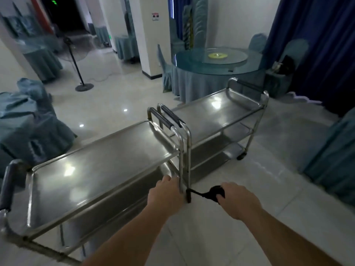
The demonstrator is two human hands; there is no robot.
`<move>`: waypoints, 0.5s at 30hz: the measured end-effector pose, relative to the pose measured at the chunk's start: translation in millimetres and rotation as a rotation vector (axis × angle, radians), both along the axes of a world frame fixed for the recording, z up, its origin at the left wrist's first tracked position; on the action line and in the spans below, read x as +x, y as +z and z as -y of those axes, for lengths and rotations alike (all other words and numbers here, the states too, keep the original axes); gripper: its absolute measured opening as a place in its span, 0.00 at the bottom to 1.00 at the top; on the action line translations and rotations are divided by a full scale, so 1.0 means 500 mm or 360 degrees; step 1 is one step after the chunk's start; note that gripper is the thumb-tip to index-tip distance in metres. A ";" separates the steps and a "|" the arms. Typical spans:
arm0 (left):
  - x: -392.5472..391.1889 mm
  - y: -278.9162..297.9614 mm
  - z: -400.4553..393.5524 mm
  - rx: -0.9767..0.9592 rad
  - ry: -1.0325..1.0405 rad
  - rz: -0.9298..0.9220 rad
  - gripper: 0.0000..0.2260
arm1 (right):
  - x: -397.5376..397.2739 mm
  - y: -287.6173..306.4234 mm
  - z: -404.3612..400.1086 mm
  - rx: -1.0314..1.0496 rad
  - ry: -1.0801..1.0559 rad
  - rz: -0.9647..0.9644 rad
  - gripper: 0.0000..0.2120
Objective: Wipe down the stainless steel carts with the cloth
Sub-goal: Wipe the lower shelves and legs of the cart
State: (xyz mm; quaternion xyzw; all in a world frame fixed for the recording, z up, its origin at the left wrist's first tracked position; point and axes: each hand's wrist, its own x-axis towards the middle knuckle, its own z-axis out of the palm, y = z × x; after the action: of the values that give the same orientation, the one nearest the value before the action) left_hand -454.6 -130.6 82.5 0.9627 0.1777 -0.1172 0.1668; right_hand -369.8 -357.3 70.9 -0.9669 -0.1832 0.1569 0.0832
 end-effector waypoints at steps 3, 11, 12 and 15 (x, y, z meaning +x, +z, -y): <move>0.062 0.006 0.060 -0.0011 -0.0060 0.0025 0.22 | 0.056 -0.002 0.063 0.0037 -0.0080 -0.0023 0.13; 0.227 -0.025 0.067 0.0102 -0.0171 -0.0010 0.24 | 0.182 -0.043 0.088 0.0056 -0.0190 -0.0068 0.10; 0.251 -0.033 0.056 0.0108 -0.0181 -0.0015 0.24 | 0.202 -0.048 0.078 0.0055 -0.0186 -0.0074 0.10; 0.329 -0.056 0.009 0.0109 -0.0198 -0.0024 0.25 | 0.278 -0.062 0.039 0.0019 -0.0178 -0.0067 0.11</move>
State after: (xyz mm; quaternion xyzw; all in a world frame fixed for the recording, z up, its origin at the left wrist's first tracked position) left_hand -290.1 -135.1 54.4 0.9762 0.1228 -0.1282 0.1247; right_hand -231.0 -376.7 39.8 -0.9716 -0.1280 0.1714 0.1016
